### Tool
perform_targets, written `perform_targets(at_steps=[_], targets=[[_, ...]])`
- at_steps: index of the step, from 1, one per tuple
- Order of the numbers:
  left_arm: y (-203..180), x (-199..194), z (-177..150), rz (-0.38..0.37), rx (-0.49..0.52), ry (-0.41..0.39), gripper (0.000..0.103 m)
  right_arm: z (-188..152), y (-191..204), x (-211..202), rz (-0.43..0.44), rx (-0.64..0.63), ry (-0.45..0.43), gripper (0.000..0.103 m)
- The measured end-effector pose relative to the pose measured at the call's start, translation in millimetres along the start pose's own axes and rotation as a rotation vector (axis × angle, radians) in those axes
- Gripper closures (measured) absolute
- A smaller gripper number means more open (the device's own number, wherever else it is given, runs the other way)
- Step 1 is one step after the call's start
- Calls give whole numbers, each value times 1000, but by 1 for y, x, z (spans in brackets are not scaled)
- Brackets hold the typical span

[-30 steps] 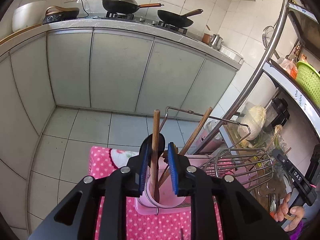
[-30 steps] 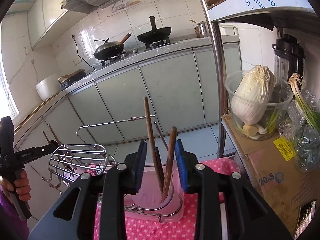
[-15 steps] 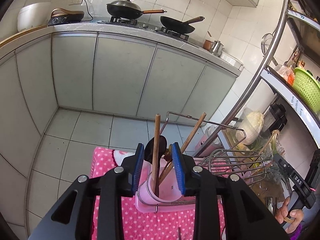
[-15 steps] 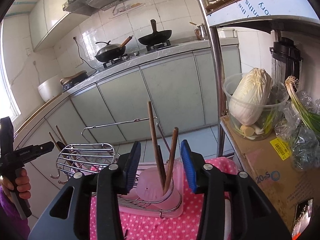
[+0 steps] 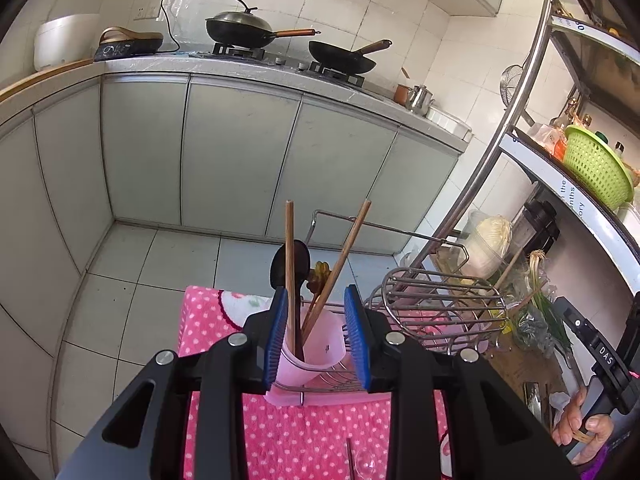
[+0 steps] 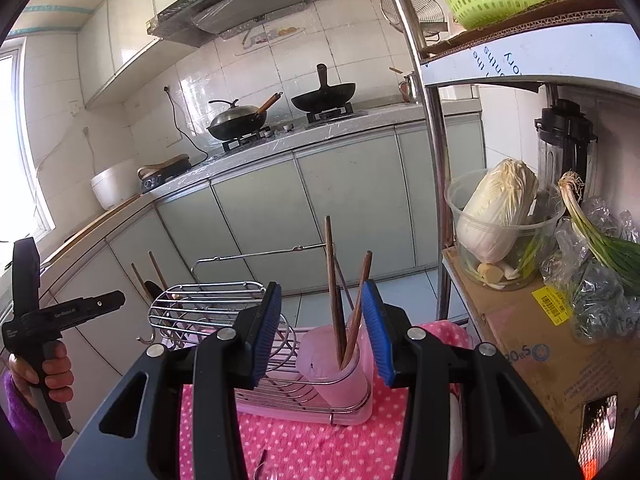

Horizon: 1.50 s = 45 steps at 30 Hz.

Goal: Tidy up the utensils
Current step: 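Move both tools down toward the black stick and clear plastic spoon on the cloth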

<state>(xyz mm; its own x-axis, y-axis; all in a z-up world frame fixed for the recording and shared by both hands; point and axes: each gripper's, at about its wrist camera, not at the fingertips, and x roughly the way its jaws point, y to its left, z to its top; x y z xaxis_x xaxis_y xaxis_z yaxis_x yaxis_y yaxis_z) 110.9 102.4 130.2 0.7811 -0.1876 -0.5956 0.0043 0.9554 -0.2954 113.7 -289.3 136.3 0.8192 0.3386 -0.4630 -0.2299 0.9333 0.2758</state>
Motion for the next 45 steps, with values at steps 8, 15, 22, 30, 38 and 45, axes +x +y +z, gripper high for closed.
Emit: perform_targets(at_steps=[8, 15, 22, 30, 38, 45], targets=[[-13, -9, -24, 9, 35, -6, 75, -32, 6, -4, 28, 16, 51, 60], [-19, 3, -56, 21, 73, 44, 75, -73, 8, 16, 57, 44, 167, 60], [-21, 20, -87, 45, 101, 74, 75, -124, 10, 48, 104, 76, 349, 60], [-10, 47, -120, 66, 85, 123, 75, -177, 16, 86, 168, 130, 556, 61], [11, 66, -147, 77, 63, 191, 75, -216, 24, 119, 210, 172, 700, 75], [18, 65, -159, 67, 45, 209, 75, -225, 47, 131, 164, 63, 709, 79]])
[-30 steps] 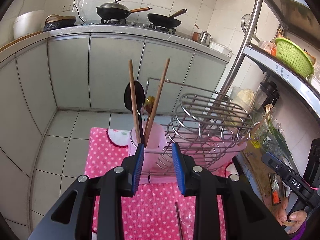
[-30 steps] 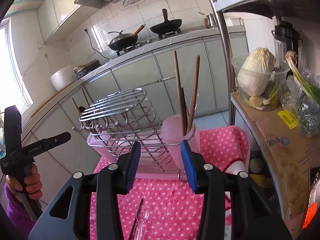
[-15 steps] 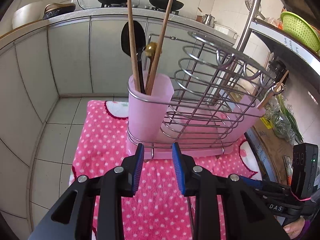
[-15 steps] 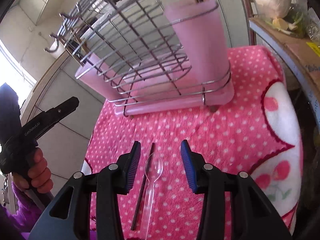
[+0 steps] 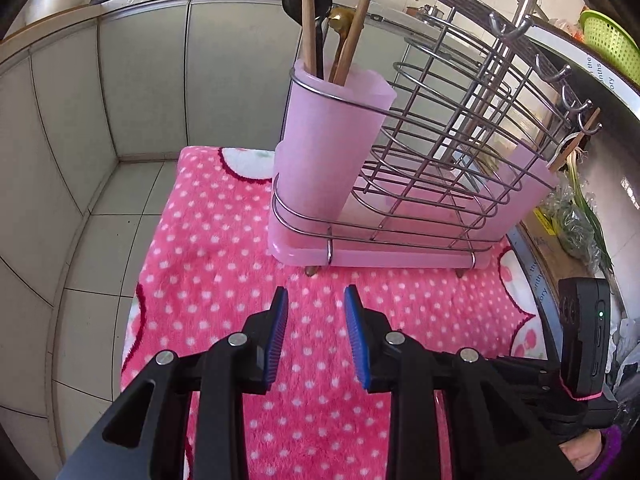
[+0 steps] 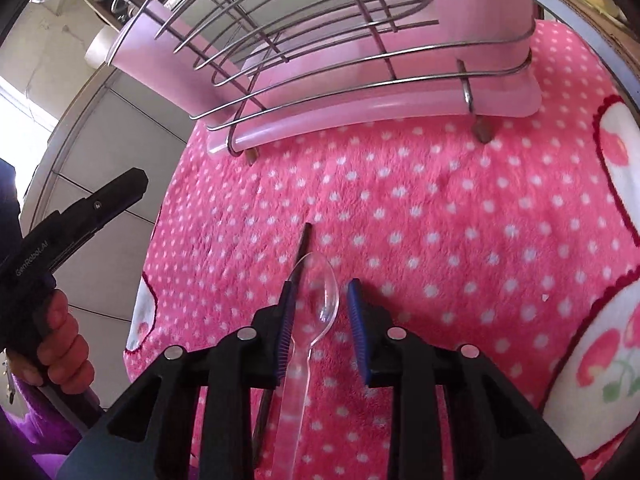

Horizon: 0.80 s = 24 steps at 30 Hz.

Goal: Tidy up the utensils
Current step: 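Move both tools down toward the black stick and clear plastic spoon on the cloth, then grasp the thin black stick with the left tool while the right tool grasps the clear plastic spoon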

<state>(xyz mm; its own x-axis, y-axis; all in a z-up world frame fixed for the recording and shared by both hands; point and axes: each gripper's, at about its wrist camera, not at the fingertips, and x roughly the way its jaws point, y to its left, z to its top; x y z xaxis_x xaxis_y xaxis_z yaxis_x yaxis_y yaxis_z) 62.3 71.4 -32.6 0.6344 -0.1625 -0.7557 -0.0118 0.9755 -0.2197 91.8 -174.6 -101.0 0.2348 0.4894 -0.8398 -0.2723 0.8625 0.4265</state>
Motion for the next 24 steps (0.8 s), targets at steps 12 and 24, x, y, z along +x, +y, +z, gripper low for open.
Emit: perform_targets(at_steps=[12, 24], targets=[[-5, -4, -11, -40, -28, 51, 75, -8, -11, -32, -102, 24, -111, 100], [-54, 60, -11, -100, -18, 356, 89, -15, -56, -42, -121, 187, -127, 100]])
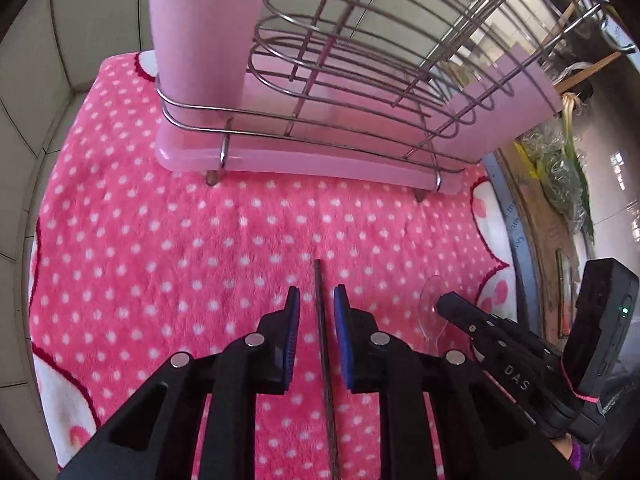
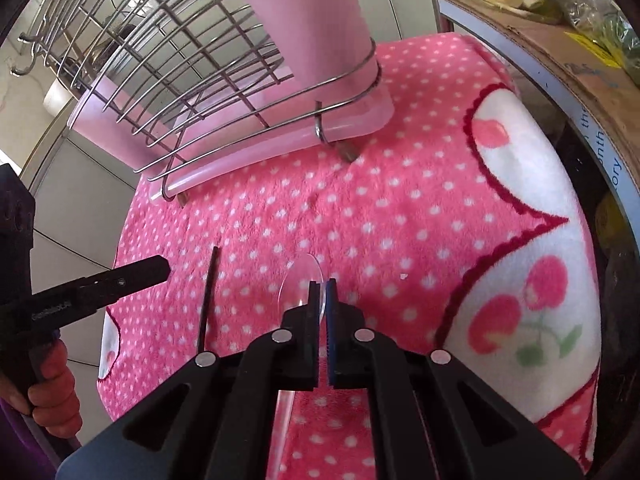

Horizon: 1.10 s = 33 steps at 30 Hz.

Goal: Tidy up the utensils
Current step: 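Grasp the thin black stick with the left tool while the right tool grasps the clear plastic spoon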

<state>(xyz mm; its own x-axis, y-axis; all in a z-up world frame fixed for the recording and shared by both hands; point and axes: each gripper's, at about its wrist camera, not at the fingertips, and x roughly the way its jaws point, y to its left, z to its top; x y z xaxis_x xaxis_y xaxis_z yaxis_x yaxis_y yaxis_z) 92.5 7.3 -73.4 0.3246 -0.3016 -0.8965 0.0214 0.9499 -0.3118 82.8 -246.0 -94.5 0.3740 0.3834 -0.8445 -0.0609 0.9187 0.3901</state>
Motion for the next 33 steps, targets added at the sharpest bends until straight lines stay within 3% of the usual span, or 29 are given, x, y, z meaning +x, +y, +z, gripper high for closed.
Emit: perform_targets(at_steps=[5, 11, 18, 21, 33], targets=[[-2, 35, 9, 67, -14, 100, 98, -2, -14, 5, 52, 36, 38, 100], [-7, 44, 19, 82, -15, 128, 98, 1, -26, 7, 114, 60, 82, 98], [-9, 47, 37, 19, -75, 161, 98, 1, -48, 7, 217, 140, 127, 98], [-14, 41, 41, -5, -66, 143, 98, 0, -51, 4, 225, 137, 129, 98], [-44, 74, 34, 78, -6, 186, 98, 1, -51, 5, 225, 125, 138, 98]])
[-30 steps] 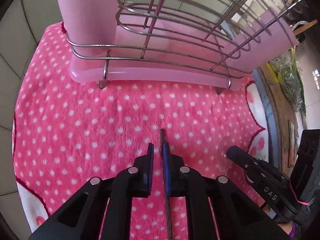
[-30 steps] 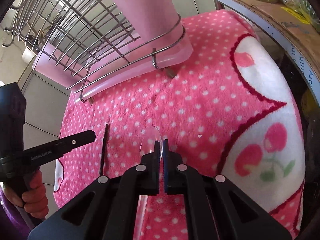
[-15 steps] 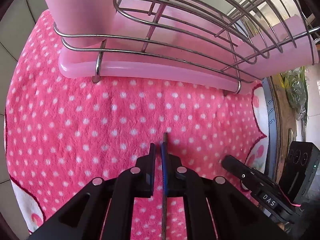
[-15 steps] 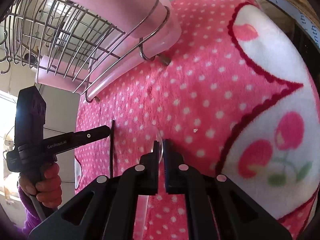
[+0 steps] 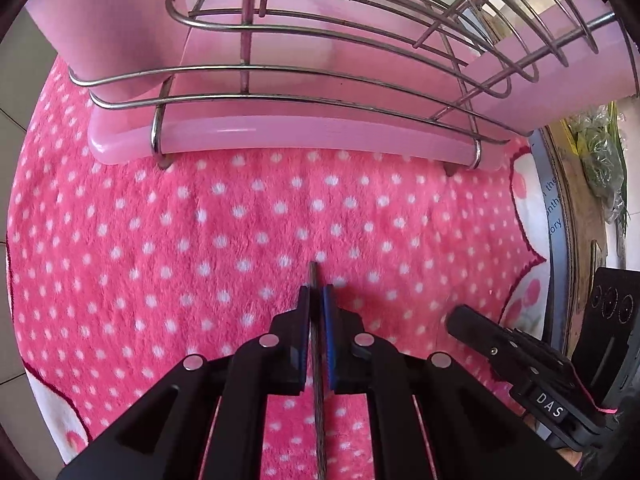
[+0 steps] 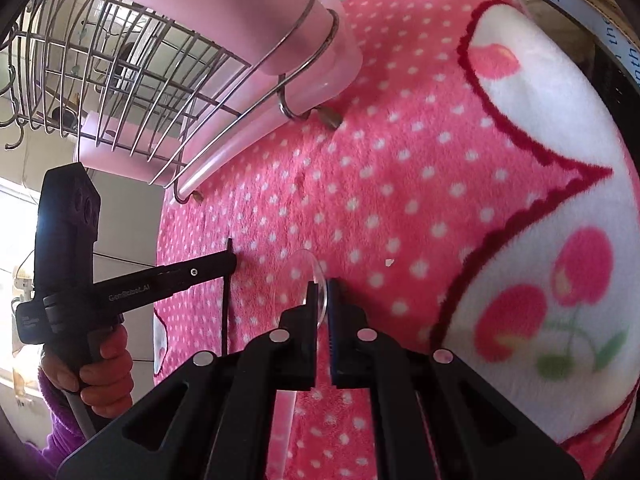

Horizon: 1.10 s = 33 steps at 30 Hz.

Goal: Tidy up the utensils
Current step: 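Grasp the thin black stick with the left tool while the right tool grasps the clear plastic spoon, then lift the black stick and clear spoon up above the pink cup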

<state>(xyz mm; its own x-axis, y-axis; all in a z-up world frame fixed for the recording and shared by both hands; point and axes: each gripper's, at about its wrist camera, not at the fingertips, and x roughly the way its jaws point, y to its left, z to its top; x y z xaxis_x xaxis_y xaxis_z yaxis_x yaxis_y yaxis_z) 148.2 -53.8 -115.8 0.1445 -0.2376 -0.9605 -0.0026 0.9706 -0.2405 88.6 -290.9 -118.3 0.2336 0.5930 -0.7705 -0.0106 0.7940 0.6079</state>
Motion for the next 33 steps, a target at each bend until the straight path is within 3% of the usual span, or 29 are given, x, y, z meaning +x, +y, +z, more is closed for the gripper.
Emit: perform_targets(at_steps=[5, 10, 14, 24, 33], targets=[[-24, 7, -5, 64, 92, -63, 99, 3, 4, 4, -8, -2, 10, 98], [-13, -6, -12, 0, 67, -107, 99, 7, 8, 7, -9, -10, 26, 98], [-1, -28, -17, -65, 53, -187, 99, 5, 13, 7, -28, -48, -1, 98], [16, -96, -39, -95, 44, -450, 99, -14, 65, -20, -112, -206, -195, 100], [36, -154, -57, -109, 58, -595, 99, -19, 105, -59, -136, -340, -388, 100]])
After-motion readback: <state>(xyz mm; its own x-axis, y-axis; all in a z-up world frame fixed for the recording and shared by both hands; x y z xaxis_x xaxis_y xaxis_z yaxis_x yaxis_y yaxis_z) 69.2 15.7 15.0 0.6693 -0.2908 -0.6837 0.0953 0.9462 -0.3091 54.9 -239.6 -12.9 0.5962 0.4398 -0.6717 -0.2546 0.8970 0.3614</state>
